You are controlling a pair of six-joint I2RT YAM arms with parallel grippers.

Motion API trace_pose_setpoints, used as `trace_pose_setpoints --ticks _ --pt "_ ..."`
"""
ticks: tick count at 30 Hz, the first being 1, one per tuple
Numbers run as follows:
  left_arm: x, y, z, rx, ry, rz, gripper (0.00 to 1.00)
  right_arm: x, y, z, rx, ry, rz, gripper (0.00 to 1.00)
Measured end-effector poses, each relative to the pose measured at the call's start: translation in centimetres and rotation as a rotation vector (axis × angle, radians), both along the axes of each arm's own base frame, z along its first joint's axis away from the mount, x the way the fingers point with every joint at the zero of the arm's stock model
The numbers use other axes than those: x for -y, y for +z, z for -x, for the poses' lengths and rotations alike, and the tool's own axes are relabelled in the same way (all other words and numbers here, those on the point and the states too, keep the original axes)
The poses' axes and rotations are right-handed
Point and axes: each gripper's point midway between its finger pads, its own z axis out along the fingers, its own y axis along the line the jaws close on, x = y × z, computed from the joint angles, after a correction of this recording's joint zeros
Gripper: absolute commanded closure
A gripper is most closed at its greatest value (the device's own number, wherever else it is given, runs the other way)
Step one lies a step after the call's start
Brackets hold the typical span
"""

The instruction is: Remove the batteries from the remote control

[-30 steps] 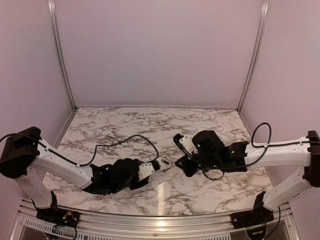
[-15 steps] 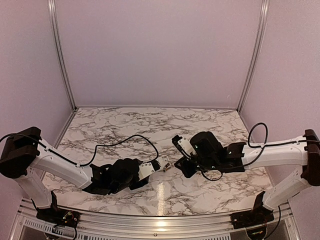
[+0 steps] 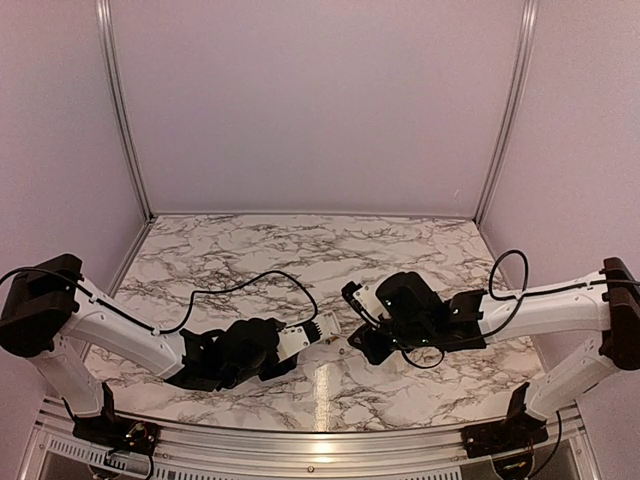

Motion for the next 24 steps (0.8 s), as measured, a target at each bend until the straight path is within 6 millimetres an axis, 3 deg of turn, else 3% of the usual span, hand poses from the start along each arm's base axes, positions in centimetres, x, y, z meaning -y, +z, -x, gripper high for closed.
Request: trace_pose_setpoints --ticks 14,24 --pt "-0.1 0.1 -0.1 0.003 0.013 0.006 1.00 0.8 0.9 0.8 0.001 -0.008 -0.022 1.00" --pt "-0.9 1.6 -0.6 -0.043 0.121 0.129 1.00 2.5 4.3 -0.1 0.087 -0.112 -0.099 1.00"
